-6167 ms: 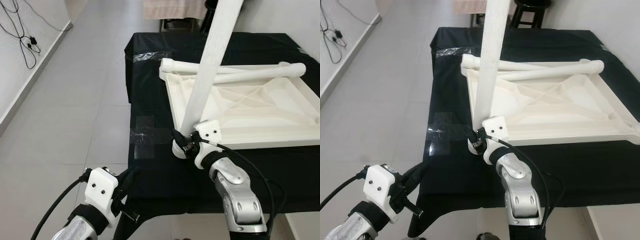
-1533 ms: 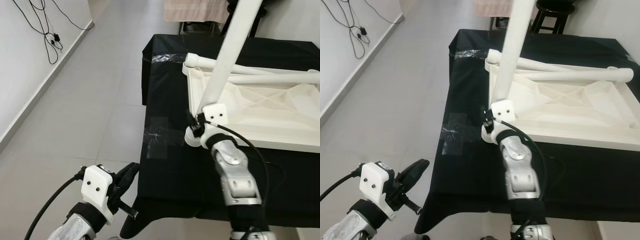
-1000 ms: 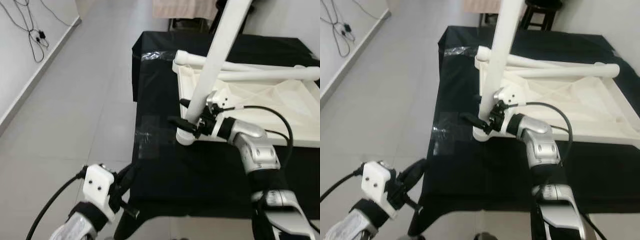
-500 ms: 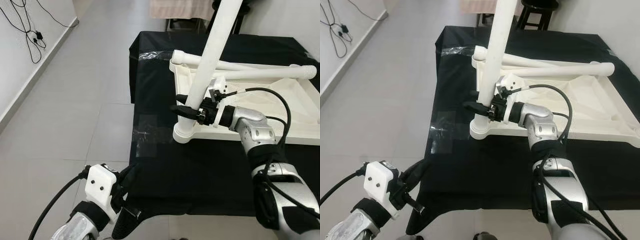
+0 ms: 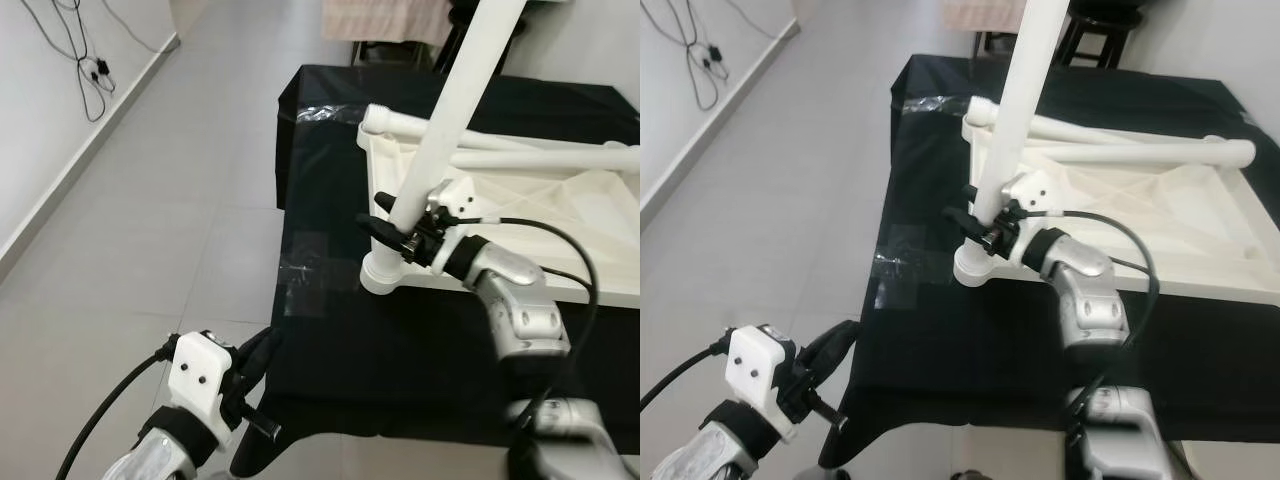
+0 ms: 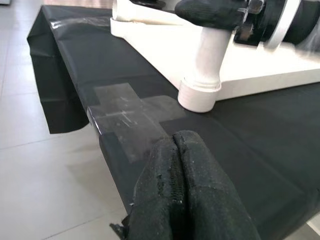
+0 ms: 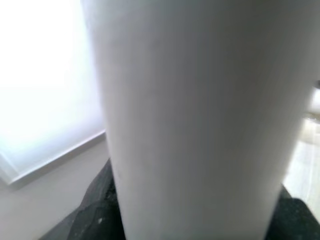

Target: Building children table

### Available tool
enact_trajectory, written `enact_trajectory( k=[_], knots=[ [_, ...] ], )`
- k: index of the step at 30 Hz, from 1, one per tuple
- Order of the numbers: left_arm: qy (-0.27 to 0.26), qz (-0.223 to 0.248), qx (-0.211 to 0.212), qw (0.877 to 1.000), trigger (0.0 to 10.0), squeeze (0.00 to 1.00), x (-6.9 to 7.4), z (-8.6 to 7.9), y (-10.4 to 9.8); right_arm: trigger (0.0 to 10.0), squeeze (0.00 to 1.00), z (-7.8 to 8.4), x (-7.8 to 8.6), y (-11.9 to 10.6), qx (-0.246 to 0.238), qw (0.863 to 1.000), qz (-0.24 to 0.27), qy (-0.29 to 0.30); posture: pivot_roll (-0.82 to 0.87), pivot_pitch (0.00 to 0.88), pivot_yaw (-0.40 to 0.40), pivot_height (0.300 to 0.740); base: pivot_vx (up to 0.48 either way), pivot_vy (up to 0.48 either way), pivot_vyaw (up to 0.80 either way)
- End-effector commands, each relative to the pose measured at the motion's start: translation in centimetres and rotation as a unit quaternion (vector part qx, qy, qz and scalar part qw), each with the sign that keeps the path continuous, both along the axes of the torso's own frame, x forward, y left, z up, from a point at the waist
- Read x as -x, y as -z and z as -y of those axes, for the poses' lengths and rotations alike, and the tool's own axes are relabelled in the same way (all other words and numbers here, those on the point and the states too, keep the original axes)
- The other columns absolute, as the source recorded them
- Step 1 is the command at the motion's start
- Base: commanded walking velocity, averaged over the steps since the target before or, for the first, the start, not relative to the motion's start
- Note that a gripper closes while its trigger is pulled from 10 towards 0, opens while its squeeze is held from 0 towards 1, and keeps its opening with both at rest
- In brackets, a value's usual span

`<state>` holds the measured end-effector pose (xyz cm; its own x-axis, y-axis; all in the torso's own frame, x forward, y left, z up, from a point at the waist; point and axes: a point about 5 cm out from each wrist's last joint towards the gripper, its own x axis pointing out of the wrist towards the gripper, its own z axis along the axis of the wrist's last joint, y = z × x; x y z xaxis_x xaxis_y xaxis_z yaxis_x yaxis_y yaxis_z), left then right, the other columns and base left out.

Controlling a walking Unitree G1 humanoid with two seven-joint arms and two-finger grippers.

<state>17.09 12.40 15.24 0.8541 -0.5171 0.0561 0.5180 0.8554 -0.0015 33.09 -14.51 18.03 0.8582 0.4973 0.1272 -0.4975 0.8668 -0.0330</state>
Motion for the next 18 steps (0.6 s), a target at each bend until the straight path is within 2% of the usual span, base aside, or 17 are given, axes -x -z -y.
enact_trajectory(
  k=[1, 2, 3, 5, 7, 12, 13, 14, 15, 16, 18],
  knots=[
    [0.001, -0.011, -0.001, 1.000, 10.0, 0.00, 0.2, -0.3, 0.2, 0.0, 0.00, 0.2, 1.4, 2.9, 0.042, 0.992, -0.041, 0.112, 0.08, 0.182, -0.064, 0.740, 0.000, 0.000, 0.00],
    [0.001, -0.011, -0.002, 1.000, 10.0, 0.00, 0.1, -0.3, 0.3, 0.0, 0.00, -0.1, 1.6, 3.0, 0.049, 0.985, -0.032, 0.160, 0.09, 0.158, -0.066, 0.740, 0.000, 0.000, 0.00],
    [0.001, -0.012, -0.002, 1.000, 10.0, 0.00, 0.0, -0.3, 0.4, 0.0, 0.00, -0.2, 1.4, 3.4, 0.058, 0.983, -0.042, 0.169, 0.10, 0.157, -0.071, 0.740, 0.000, 0.000, 0.00],
    [0.000, -0.012, -0.002, 1.000, 10.0, 0.00, -0.1, -0.4, 0.5, 0.0, 0.00, -0.7, 0.9, 3.2, 0.089, 0.986, -0.029, 0.140, 0.10, 0.155, -0.076, 0.740, 0.000, 0.000, 0.00],
    [-0.002, -0.012, 0.000, 1.000, 10.0, 0.00, -0.1, -0.4, 0.5, 0.0, 0.00, -1.1, 1.3, 3.1, 0.106, 0.986, -0.013, 0.131, 0.10, 0.155, -0.076, 0.740, 0.000, 0.000, 0.00],
    [-0.001, -0.013, 0.000, 1.000, 10.0, 0.00, -0.1, -0.4, 0.5, 0.0, 0.00, -1.1, 1.6, 3.0, 0.101, 0.986, -0.018, 0.133, 0.10, 0.153, -0.070, 0.740, 0.000, 0.000, 0.00],
    [-0.001, -0.013, 0.000, 1.000, 10.0, 0.00, -0.1, -0.4, 0.5, 10.0, 0.00, -1.0, 1.6, 3.0, 0.097, 0.987, -0.027, 0.129, 0.10, 0.155, -0.064, 0.740, 0.000, 0.000, 0.00],
    [0.000, -0.012, 0.000, 1.000, 10.0, 0.00, -0.1, -0.4, 0.5, 10.0, 0.00, -1.3, 1.6, 3.0, 0.097, 0.989, -0.042, 0.102, 0.10, 0.156, -0.065, 0.740, 0.000, 0.000, 0.00],
    [0.000, -0.012, 0.000, 1.000, 10.0, 0.00, -0.1, -0.4, 0.5, 10.0, 0.00, -1.3, 1.6, 3.0, 0.097, 0.989, -0.042, 0.102, 0.10, 0.156, -0.065, 0.740, 0.000, 0.000, 0.00],
    [0.000, -0.012, 0.000, 1.000, 10.0, 0.00, -0.2, -0.3, 0.5, 10.0, 1.00, -1.7, 1.5, 2.9, 0.075, 0.994, -0.063, 0.052, 0.10, 0.156, -0.069, 0.740, 0.000, 0.000, 0.00],
    [0.000, -0.012, 0.000, 1.000, 10.0, 0.00, -0.2, -0.3, 0.5, 10.0, 1.00, -1.7, 1.5, 2.9, 0.075, 0.994, -0.063, 0.052, 0.10, 0.156, -0.069, 0.740, 0.000, 0.000, 0.00]
  ],
)
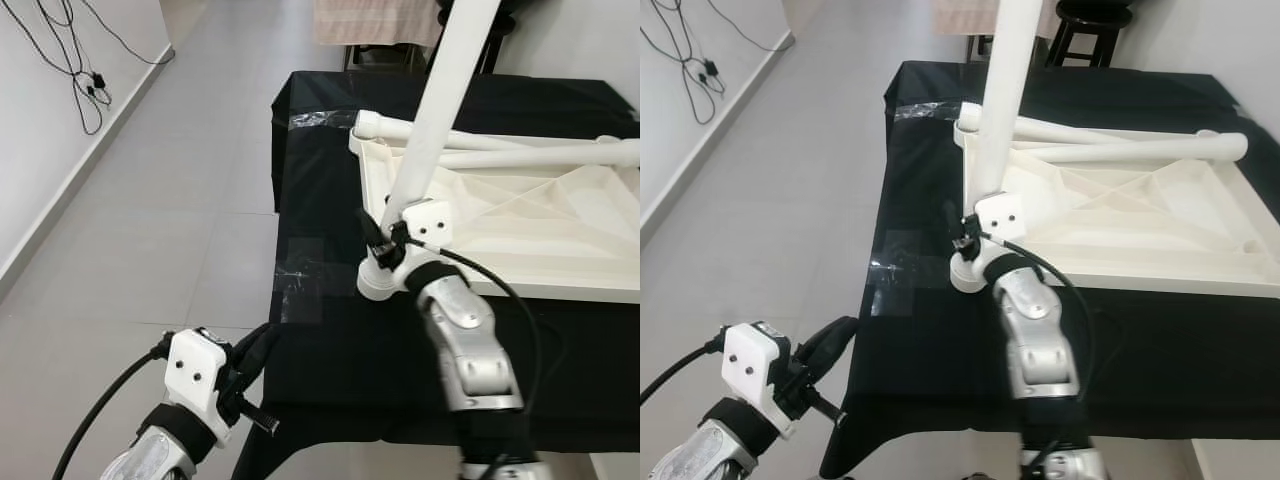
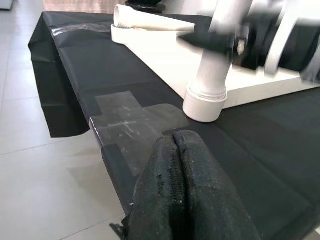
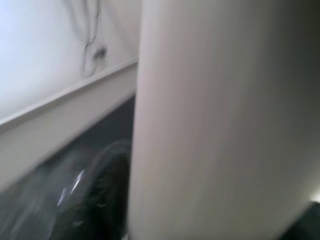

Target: Building children table

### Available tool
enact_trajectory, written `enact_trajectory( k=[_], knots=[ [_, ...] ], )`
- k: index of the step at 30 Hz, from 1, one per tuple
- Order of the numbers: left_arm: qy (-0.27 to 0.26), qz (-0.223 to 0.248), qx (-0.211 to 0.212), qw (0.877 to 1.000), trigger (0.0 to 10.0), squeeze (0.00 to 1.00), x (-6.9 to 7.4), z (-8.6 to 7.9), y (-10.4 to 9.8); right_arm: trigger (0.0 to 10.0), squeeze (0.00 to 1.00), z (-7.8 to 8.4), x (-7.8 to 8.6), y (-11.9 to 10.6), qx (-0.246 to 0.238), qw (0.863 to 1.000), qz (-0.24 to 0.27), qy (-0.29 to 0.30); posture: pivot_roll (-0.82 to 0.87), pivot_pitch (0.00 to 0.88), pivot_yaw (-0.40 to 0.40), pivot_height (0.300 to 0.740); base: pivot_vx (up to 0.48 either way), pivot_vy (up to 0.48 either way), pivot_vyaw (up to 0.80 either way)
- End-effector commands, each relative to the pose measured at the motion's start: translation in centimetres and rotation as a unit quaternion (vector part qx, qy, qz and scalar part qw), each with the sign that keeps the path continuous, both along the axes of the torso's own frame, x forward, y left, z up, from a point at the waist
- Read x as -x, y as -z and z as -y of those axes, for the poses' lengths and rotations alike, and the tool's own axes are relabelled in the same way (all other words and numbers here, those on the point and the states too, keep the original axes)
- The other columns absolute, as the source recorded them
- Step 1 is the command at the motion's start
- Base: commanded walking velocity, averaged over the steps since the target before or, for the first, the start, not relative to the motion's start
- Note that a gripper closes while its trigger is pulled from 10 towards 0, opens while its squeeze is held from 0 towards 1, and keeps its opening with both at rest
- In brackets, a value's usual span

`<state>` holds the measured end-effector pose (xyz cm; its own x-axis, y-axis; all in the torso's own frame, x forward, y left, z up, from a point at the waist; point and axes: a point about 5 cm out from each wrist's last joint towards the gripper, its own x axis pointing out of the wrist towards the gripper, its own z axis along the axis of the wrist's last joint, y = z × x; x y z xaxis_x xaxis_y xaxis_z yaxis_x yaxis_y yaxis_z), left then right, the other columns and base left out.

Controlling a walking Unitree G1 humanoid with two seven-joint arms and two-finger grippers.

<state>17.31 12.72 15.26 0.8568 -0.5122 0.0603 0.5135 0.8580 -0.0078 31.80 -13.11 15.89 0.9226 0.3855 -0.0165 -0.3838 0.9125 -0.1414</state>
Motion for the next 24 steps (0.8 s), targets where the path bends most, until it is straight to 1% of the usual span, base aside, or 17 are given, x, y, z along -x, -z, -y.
enact_trajectory(
  k=[1, 2, 3, 4, 5, 6, 7, 8, 12, 13, 14, 17, 20, 21, 22, 23, 24],
  knots=[
    [0.002, -0.012, -0.004, 1.000, 10.0, 0.00, 0.1, 0.0, 0.5, 10.0, 1.00, -0.3, 0.2, 0.8, -0.008, 1.000, -0.024, -0.014, 0.10, 0.156, -0.069, 0.740, 0.000, 0.000, 0.00],
    [0.003, -0.012, -0.003, 1.000, 10.0, 0.00, 0.0, 0.1, 0.5, 10.0, 1.00, -0.9, 0.2, 0.2, -0.032, 0.996, -0.036, -0.074, 0.10, 0.156, -0.072, 0.740, 0.000, 0.000, 0.00],
    [0.003, -0.012, -0.003, 1.000, 10.0, 0.00, 0.0, 0.1, 0.5, 10.0, 0.87, -1.1, -0.1, -0.7, -0.040, 0.989, -0.028, -0.143, 0.10, 0.153, -0.076, 0.740, 0.000, 0.000, 0.00],
    [0.004, -0.012, -0.002, 1.000, 10.0, 0.00, -0.1, 0.2, 0.5, 10.0, 0.68, -1.0, -0.3, -1.4, -0.033, 0.975, -0.018, -0.220, 0.10, 0.151, -0.082, 0.740, 0.000, 0.000, 0.00],
    [0.004, -0.012, -0.002, 1.000, 10.0, 0.00, -0.1, 0.2, 0.5, 10.0, 0.68, -1.0, -0.3, -1.4, -0.033, 0.975, -0.018, -0.220, 0.10, 0.151, -0.082, 0.740, 0.000, 0.000, 0.00],
    [0.004, -0.011, -0.001, 1.000, 10.0, 0.00, -0.1, 0.3, 0.5, 10.0, 0.00, -0.6, -0.7, -1.6, -0.002, 0.960, -0.017, -0.279, 0.10, 0.149, -0.083, 0.740, 0.000, 0.000, 0.00],
    [0.004, -0.011, -0.001, 1.000, 10.0, 0.00, -0.1, 0.3, 0.5, 10.0, 0.00, -0.6, -0.7, -1.6, -0.002, 0.960, -0.017, -0.279, 0.10, 0.149, -0.083, 0.740, 0.000, 0.000, 0.00],
    [0.004, -0.011, 0.000, 1.000, 10.0, 0.00, -0.1, 0.4, 0.5, 10.0, 0.00, 0.5, -1.6, -1.8, 0.031, 0.937, -0.032, -0.347, 0.11, 0.144, -0.085, 0.740, 0.000, 0.000, 0.00],
    [0.005, -0.012, 0.001, 1.000, 10.0, 0.00, -0.1, 0.6, 0.6, 10.0, 0.00, 1.1, -3.8, -3.0, 0.006, 0.932, -0.053, -0.359, 0.12, 0.141, -0.091, 0.740, 0.000, 0.000, 0.00],
    [0.005, -0.012, 0.001, 1.000, 10.0, 0.00, -0.1, 0.6, 0.6, 10.0, 0.00, 1.1, -3.8, -3.0, 0.006, 0.932, -0.053, -0.359, 0.12, 0.141, -0.091, 0.740, 0.000, 0.000, 0.00],
    [0.005, -0.012, 0.001, 1.000, 10.0, 0.00, -0.1, 0.7, 0.6, 10.0, 0.00, 1.1, -4.5, -3.8, -0.007, 0.927, -0.065, -0.369, 0.13, 0.141, -0.094, 0.740, 0.000, 0.000, 0.00],
    [0.005, -0.012, 0.001, 1.000, 10.0, 0.00, -0.1, 0.8, 0.6, 10.0, 0.00, 1.2, -4.9, -4.1, -0.018, 0.921, -0.081, -0.381, 0.13, 0.142, -0.096, 0.740, 0.000, 0.000, 0.00],
    [0.006, -0.013, 0.002, 1.000, 10.0, 0.00, -0.1, 0.8, 0.6, 10.0, 0.00, 1.6, -5.1, -4.1, -0.012, 0.909, -0.107, -0.402, 0.14, 0.145, -0.097, 0.740, 0.000, 0.000, 0.00],
    [0.006, -0.013, 0.002, 1.000, 10.0, 0.00, -0.1, 0.8, 0.6, 10.0, 0.00, 1.6, -5.1, -4.1, -0.012, 0.909, -0.107, -0.402, 0.14, 0.145, -0.097, 0.740, 0.000, 0.000, 0.00],
    [0.006, -0.013, 0.002, 1.000, 10.0, 0.00, 0.0, 0.9, 0.6, 3.8, 0.00, 1.7, -5.2, -4.2, -0.018, 0.907, -0.113, -0.406, 0.16, 0.149, -0.098, 0.740, 0.000, 0.000, 0.00],
    [0.006, -0.013, 0.002, 1.000, 10.0, 0.00, 0.0, 0.9, 0.6, 3.8, 0.00, 1.7, -5.2, -4.2, -0.018, 0.907, -0.113, -0.406, 0.16, 0.149, -0.098, 0.740, 0.000, 0.000, 0.00],
    [0.006, -0.013, 0.002, 1.000, 10.0, 0.00, 0.0, 0.9, 0.6, 0.0, 0.00, 2.0, -5.2, -4.2, -0.023, 0.903, -0.117, -0.412, 0.16, 0.149, -0.098, 0.740, 0.000, 0.000, 0.00]
  ],
)
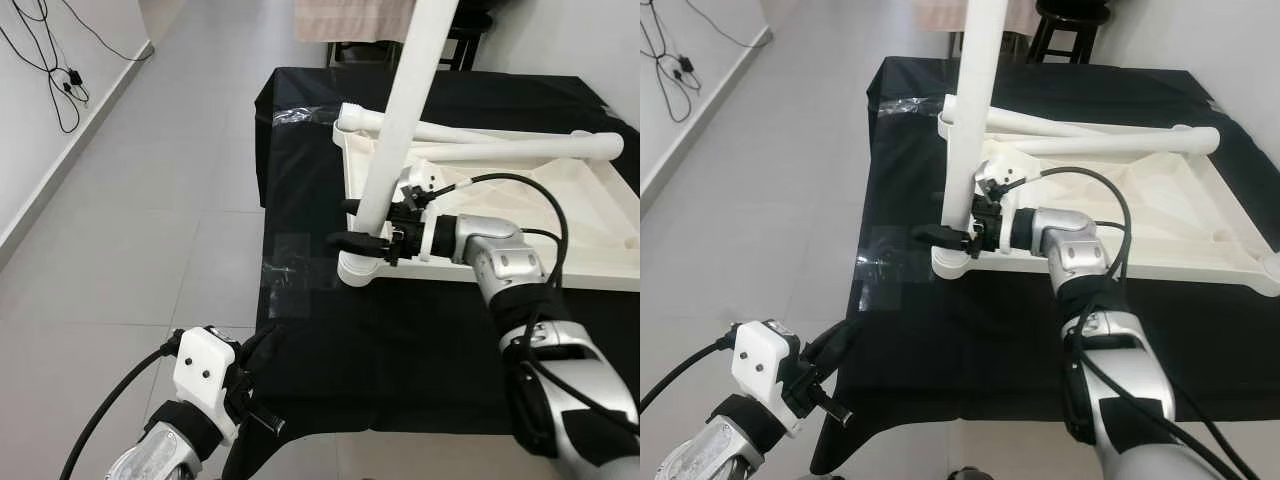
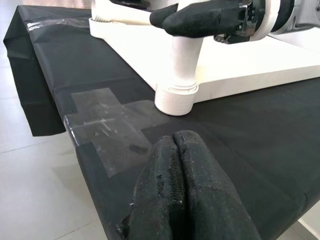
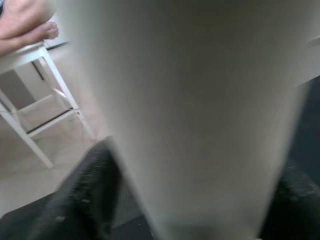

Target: Building children table

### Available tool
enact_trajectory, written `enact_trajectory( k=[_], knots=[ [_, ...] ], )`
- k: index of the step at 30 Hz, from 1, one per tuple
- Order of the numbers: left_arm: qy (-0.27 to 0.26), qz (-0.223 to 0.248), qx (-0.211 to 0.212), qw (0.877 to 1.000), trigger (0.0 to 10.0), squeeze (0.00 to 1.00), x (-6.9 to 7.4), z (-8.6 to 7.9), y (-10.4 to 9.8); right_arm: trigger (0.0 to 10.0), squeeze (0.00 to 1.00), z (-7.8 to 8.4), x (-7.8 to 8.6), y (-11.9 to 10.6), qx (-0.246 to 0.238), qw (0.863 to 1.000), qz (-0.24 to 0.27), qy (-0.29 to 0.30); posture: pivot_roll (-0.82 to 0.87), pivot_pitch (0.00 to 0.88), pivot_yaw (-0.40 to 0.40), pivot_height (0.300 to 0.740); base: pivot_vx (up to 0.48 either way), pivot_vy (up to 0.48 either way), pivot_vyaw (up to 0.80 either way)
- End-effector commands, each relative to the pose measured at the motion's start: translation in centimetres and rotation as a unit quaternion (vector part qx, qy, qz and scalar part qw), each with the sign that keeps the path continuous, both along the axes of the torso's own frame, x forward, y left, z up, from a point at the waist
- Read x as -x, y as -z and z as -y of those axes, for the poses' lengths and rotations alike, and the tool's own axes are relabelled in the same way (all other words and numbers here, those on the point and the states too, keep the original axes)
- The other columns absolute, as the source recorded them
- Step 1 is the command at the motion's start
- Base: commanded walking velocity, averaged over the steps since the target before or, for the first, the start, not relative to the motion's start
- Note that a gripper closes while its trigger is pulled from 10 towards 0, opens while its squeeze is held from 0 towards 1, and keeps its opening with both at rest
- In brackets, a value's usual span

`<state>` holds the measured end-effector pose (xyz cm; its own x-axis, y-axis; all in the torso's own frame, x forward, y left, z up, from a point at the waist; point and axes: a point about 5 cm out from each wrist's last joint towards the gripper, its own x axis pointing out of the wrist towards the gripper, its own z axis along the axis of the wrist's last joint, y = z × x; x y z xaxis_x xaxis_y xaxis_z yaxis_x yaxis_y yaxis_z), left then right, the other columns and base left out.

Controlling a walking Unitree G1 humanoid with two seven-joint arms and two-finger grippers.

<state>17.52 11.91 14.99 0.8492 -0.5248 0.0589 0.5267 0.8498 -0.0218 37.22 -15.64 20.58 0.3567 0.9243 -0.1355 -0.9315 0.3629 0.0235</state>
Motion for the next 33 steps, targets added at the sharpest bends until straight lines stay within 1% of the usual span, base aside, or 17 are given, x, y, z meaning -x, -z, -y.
enact_trajectory(
  k=[1, 9, 11, 14, 16, 17, 18, 19, 20, 21, 22, 23, 24, 25, 26, 29, 33],
  knots=[
    [-0.002, -0.009, -0.003, 1.000, 10.0, 0.00, 0.2, 0.2, 0.3, 0.0, 0.00, -0.2, 0.2, 0.5, -0.006, 0.999, -0.023, -0.034, 0.16, 0.149, -0.098, 0.740, 0.000, 0.000, 0.00],
    [-0.002, -0.008, -0.003, 1.000, 10.0, 0.00, 0.2, 0.2, 0.3, 0.0, 0.00, 0.6, 0.2, 0.7, -0.017, 0.999, -0.025, -0.032, 0.15, 0.149, -0.095, 0.740, 0.000, 0.000, 0.00],
    [-0.002, -0.008, -0.003, 1.000, 10.0, 0.00, 0.2, 0.1, 0.3, 0.0, 0.00, 1.1, 0.6, 1.2, -0.016, 0.999, -0.017, -0.032, 0.15, 0.153, -0.087, 0.740, 0.000, 0.000, 0.00],
    [-0.003, -0.008, -0.005, 1.000, 10.0, 0.00, 0.4, -0.3, 0.2, 0.0, 0.00, 1.5, 2.3, 3.0, 0.002, 0.999, 0.033, 0.005, 0.14, 0.165, -0.083, 0.740, 0.000, 0.000, 0.00],
    [-0.003, -0.008, -0.005, 1.000, 10.0, 0.00, 0.4, -0.3, 0.2, 0.0, 0.00, 1.5, 2.3, 3.0, 0.002, 0.999, 0.033, 0.005, 0.14, 0.165, -0.083, 0.740, 0.000, 0.000, 0.00],
    [-0.004, -0.008, -0.005, 1.000, 10.0, 0.00, 0.5, -0.4, 0.1, 0.0, 0.00, 0.9, 3.1, 3.7, 0.007, 0.999, 0.032, 0.034, 0.13, 0.176, -0.086, 0.740, 0.000, 0.000, 0.00],
    [-0.005, -0.008, -0.006, 1.000, 10.0, 0.00, 0.6, -0.8, 0.0, 0.0, 0.00, -0.9, 4.3, 5.0, 0.017, 0.994, 0.040, 0.103, 0.11, 0.194, -0.073, 0.740, 0.000, 0.000, 0.00],
    [-0.005, -0.008, -0.006, 1.000, 10.0, 0.00, 0.6, -0.8, 0.0, 0.0, 0.00, -0.9, 4.3, 5.0, 0.017, 0.994, 0.040, 0.103, 0.11, 0.194, -0.073, 0.740, 0.000, 0.000, 0.00],
    [-0.005, -0.008, -0.007, 1.000, 10.0, 0.00, 0.6, -1.1, -0.1, 0.0, 0.00, -3.1, 5.5, 5.5, -0.042, 0.964, 0.030, 0.261, 0.09, 0.203, -0.061, 0.740, 0.000, 0.000, 0.00],
    [-0.006, -0.009, -0.007, 1.000, 10.0, 0.00, 0.6, -1.4, -0.1, 0.0, 0.00, -4.0, 7.2, 6.3, -0.093, 0.920, -0.021, 0.380, 0.08, 0.205, -0.049, 0.740, 0.000, 0.000, 0.00],
    [-0.006, -0.009, -0.007, 1.000, 10.0, 0.00, 0.6, -1.4, -0.1, 0.0, 0.00, -4.0, 7.2, 6.3, -0.093, 0.920, -0.021, 0.380, 0.08, 0.205, -0.049, 0.740, 0.000, 0.000, 0.00],
    [-0.006, -0.008, -0.008, 1.000, 10.0, 0.00, 0.5, -1.5, -0.2, 0.0, 0.00, -5.0, 8.7, 6.6, -0.053, 0.913, 0.006, 0.404, 0.07, 0.205, -0.045, 0.740, 0.000, 0.000, 0.00],
    [-0.006, -0.008, -0.008, 1.000, 10.0, 0.00, 0.5, -1.5, -0.2, 0.0, 0.00, -5.0, 8.7, 6.6, -0.053, 0.913, 0.006, 0.404, 0.07, 0.205, -0.045, 0.740, 0.000, 0.000, 0.00],
    [-0.006, -0.008, -0.009, 1.000, 10.0, 0.00, 0.5, -1.6, -0.2, 0.0, 0.00, -5.5, 9.1, 6.2, -0.033, 0.918, 0.046, 0.393, 0.07, 0.205, -0.045, 0.740, 0.000, 0.000, 0.00],
    [-0.006, -0.008, -0.009, 1.000, 10.0, 0.00, 0.5, -1.6, -0.2, 0.0, 0.00, -5.5, 9.1, 6.2, -0.033, 0.918, 0.046, 0.393, 0.07, 0.205, -0.045, 0.740, 0.000, 0.000, 0.00],
    [-0.007, -0.007, -0.010, 1.000, 10.0, 0.00, 0.3, -1.5, -0.1, 0.0, 0.00, -5.9, 8.3, 6.9, -0.014, 0.933, 0.047, 0.356, 0.11, 0.187, -0.064, 0.740, 0.000, 0.000, 0.00],
    [-0.008, -0.007, -0.009, 1.000, 10.0, 0.00, 0.1, -1.5, -0.1, 0.3, 0.00, -6.2, 8.6, 6.9, -0.016, 0.934, 0.030, 0.355, 0.10, 0.180, -0.058, 0.740, 0.000, 0.000, 0.00]
  ],
)
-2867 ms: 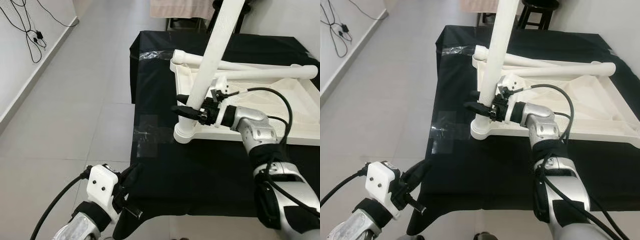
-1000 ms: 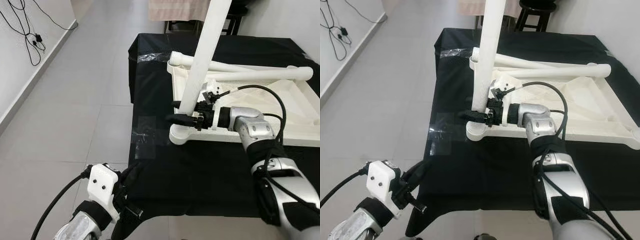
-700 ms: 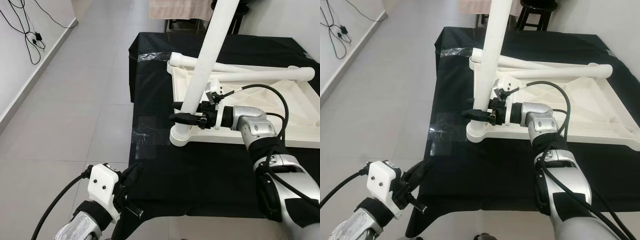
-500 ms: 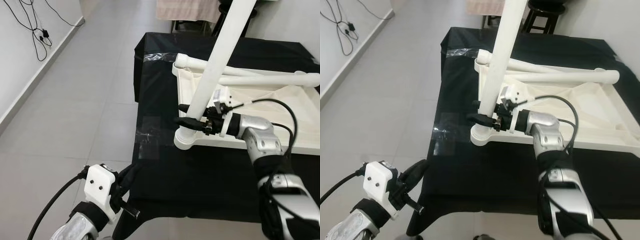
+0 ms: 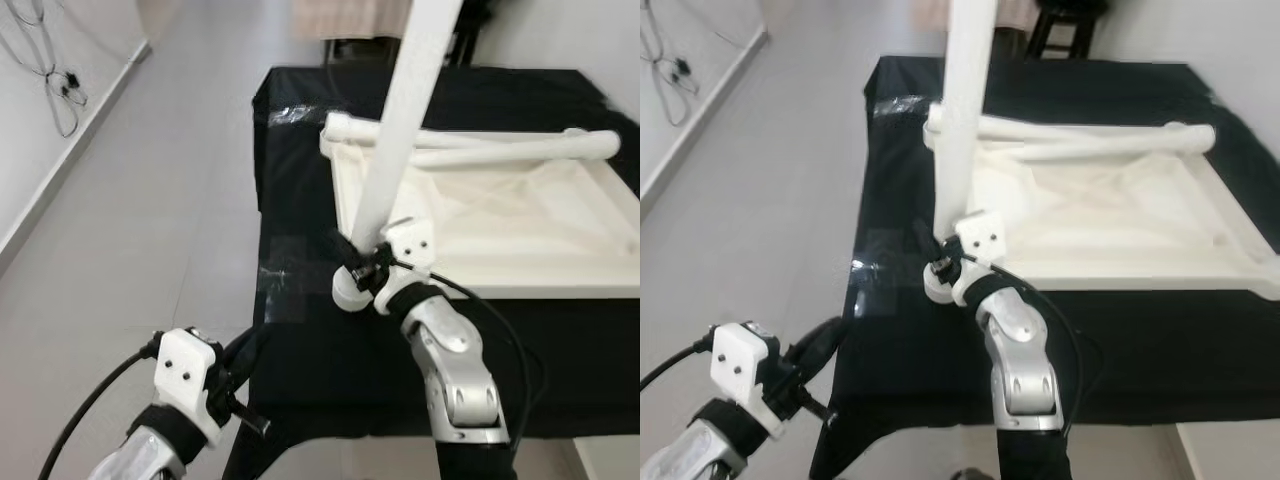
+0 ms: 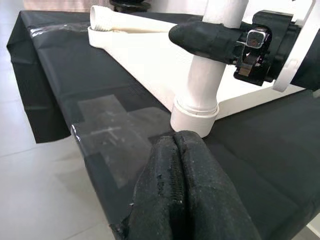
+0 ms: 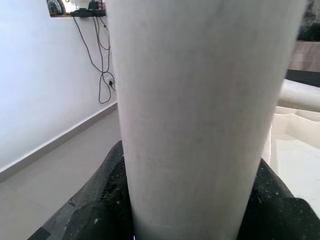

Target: Building children table

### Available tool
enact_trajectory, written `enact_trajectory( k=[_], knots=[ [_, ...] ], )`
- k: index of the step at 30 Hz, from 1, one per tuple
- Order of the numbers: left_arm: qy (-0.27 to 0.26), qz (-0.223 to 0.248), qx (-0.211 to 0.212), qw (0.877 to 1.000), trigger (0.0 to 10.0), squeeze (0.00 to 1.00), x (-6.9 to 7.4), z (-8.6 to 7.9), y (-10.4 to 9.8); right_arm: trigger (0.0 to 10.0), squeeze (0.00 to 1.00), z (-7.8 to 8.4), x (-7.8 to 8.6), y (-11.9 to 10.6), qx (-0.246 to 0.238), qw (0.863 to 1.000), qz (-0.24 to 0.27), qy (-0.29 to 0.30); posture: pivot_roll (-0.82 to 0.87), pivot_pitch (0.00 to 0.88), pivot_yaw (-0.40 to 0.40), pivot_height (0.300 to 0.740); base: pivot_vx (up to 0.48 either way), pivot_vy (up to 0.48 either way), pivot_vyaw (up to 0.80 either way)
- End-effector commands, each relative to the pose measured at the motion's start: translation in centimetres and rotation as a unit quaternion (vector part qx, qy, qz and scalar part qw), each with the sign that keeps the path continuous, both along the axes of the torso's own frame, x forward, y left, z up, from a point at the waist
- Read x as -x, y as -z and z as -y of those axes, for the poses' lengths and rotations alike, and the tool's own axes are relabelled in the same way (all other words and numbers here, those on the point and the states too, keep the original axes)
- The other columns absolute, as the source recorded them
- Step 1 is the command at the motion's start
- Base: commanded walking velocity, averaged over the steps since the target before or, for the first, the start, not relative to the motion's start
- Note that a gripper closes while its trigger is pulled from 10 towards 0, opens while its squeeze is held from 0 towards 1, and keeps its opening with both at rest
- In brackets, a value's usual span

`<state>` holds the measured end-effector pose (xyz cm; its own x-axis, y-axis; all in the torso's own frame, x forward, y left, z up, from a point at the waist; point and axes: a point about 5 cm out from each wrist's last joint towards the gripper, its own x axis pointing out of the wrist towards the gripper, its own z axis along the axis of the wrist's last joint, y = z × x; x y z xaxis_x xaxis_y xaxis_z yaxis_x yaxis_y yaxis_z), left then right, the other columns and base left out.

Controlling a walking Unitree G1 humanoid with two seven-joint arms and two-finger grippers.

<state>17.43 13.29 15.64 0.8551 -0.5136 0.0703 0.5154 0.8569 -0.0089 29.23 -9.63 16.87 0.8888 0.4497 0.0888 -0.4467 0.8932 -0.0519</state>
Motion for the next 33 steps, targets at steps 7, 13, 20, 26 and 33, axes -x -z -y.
enact_trajectory(
  k=[7, 13, 20, 26, 33],
  knots=[
    [0.002, -0.015, -0.006, 1.000, 10.0, 0.00, -0.1, 0.1, 0.6, 10.0, 1.00, -0.7, 1.3, 0.3, -0.067, 0.986, -0.083, -0.130, 0.11, 0.169, -0.065, 0.740, 0.000, 0.000, 0.00],
    [0.003, -0.015, -0.005, 1.000, 10.0, 0.00, -0.1, 0.3, 0.6, 10.0, 0.00, 1.4, -0.9, -1.3, -0.016, 0.971, -0.031, -0.235, 0.12, 0.159, -0.071, 0.740, 0.000, 0.000, 0.00],
    [0.004, -0.017, -0.003, 1.000, 10.0, 0.00, -0.1, 0.6, 0.9, 10.0, 0.00, 4.6, -5.5, -2.8, 0.008, 0.948, -0.029, -0.317, 0.14, 0.140, -0.082, 0.740, 0.000, 0.000, 0.00],
    [0.004, -0.019, -0.003, 1.000, 10.0, 0.00, 0.0, 0.8, 1.0, 3.7, 0.00, 4.6, -7.0, -3.8, -0.021, 0.944, -0.043, -0.326, 0.15, 0.132, -0.086, 0.740, 0.000, 0.000, 0.00],
    [0.004, -0.019, -0.002, 1.000, 10.0, 0.00, 0.0, 1.1, 1.1, 0.0, 0.00, 5.9, -7.4, -3.6, -0.040, 0.943, -0.047, -0.326, 0.15, 0.128, -0.086, 0.740, 0.000, 0.000, 0.00]
  ],
)
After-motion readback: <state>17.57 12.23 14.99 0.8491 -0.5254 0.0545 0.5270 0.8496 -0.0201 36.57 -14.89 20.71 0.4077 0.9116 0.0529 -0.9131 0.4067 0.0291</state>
